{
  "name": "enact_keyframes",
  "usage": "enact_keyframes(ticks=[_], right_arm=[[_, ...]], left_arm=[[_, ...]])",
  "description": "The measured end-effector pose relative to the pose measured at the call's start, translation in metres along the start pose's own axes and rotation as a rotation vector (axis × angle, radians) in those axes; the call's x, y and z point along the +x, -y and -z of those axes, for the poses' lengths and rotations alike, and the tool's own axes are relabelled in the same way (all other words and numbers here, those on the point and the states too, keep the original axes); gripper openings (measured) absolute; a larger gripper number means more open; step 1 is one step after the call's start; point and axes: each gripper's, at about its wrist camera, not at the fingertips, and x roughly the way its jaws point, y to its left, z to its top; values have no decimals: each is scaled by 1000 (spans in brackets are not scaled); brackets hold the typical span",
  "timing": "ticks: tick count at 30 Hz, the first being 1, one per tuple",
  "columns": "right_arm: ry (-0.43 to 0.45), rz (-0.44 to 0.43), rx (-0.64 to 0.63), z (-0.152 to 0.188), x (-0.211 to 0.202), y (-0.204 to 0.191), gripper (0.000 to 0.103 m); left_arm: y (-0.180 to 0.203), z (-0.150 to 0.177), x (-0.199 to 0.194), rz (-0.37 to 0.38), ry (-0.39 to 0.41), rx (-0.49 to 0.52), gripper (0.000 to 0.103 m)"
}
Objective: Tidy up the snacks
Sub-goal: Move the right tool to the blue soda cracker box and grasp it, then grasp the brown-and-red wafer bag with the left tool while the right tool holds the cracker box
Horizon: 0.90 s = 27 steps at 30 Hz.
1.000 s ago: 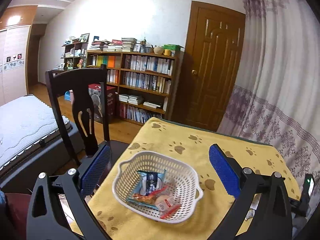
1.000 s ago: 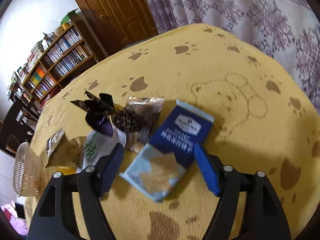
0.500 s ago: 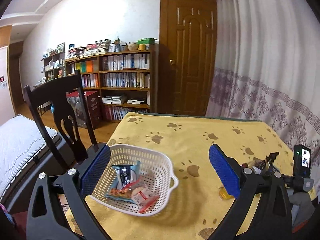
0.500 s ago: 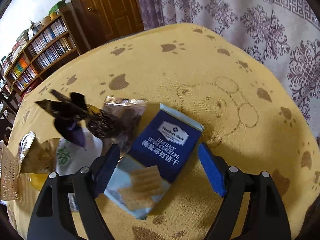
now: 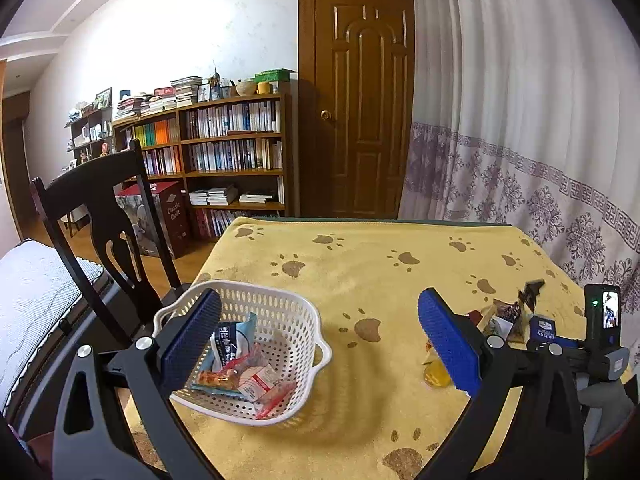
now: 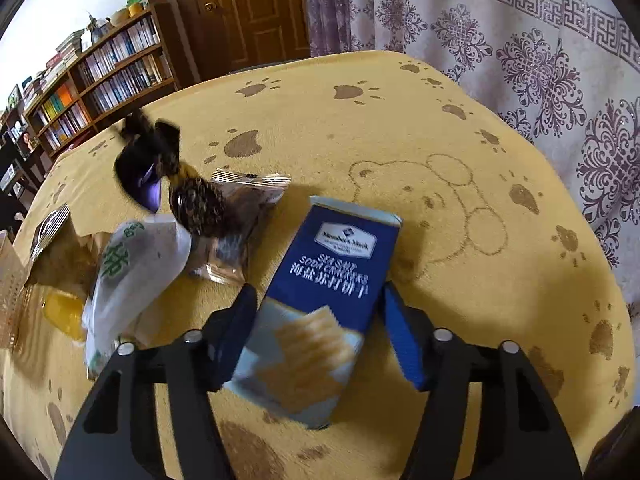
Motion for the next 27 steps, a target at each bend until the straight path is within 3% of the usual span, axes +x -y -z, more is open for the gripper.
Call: enact_keyframes(ticks=[5, 16, 23, 27], right_arm=[[11, -10, -24, 10, -9, 10, 53], [42, -4, -68, 27, -20, 34, 52], [51, -9, -70, 28, -19, 34, 55], [50, -10, -77, 27, -18, 33, 57]], left_arm=[[7, 5, 4, 12, -14, 16, 100], [21, 19, 27, 80, -104, 17, 100], [57, 23, 48, 123, -160, 103, 100], [87, 26, 62, 193, -189, 159, 100]])
